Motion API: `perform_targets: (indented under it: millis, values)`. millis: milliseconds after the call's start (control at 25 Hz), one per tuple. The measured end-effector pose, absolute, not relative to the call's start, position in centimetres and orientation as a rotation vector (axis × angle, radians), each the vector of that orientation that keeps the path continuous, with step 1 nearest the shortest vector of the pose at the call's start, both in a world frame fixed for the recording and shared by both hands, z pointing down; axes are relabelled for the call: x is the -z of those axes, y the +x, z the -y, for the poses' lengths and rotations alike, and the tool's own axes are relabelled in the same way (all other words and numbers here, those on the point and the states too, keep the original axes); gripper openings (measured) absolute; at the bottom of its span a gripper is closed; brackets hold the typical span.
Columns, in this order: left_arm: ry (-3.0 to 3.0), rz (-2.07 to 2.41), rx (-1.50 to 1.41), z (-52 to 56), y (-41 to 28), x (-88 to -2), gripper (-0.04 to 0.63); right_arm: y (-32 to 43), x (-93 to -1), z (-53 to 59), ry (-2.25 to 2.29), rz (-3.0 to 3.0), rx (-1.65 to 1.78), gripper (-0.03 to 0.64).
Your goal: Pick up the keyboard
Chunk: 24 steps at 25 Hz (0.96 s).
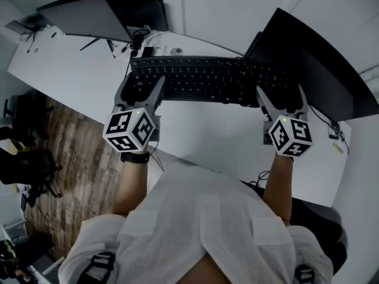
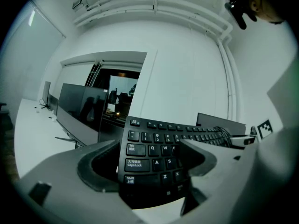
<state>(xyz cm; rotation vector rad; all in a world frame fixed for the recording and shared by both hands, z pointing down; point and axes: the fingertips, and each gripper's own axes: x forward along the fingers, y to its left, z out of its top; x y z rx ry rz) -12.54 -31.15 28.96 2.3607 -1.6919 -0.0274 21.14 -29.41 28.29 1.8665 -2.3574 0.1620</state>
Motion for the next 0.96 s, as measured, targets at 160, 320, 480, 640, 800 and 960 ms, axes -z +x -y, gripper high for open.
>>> perform_targets:
  millis: [160,320,480,640,800,960]
  values:
    - [2.37,1.683,0.056,30.9,-12.5,-28.4,0.368,21.2,-27.3,29.0,1.88,2.353,-0.124,0.555]
    - [2.386,1.675,0.071,30.9,-12.5,-28.0,0.368,21.2,-26.9,28.6,1.895,2.35,-0.108,0.555]
    - [2.386,1.668,0.076,30.9,-12.5,-27.9,0.368,21.2,-26.7,28.5,1.898,2.35,-0.1,0.555]
    - [2.38,1.669,0.086,30.8,-12.5,-27.7,0.367,21.1,-26.5,28.5,1.893,2.353,-0.088,0.555]
    - [2.374,1.669,0.092,30.7,-12.6,-27.7,0.368,21.1,-26.3,28.5,1.889,2.355,-0.076,0.555]
    - [2.363,1.67,0.098,30.6,-12.6,-27.7,0.367,21.0,-26.1,28.5,1.879,2.358,-0.068,0.555]
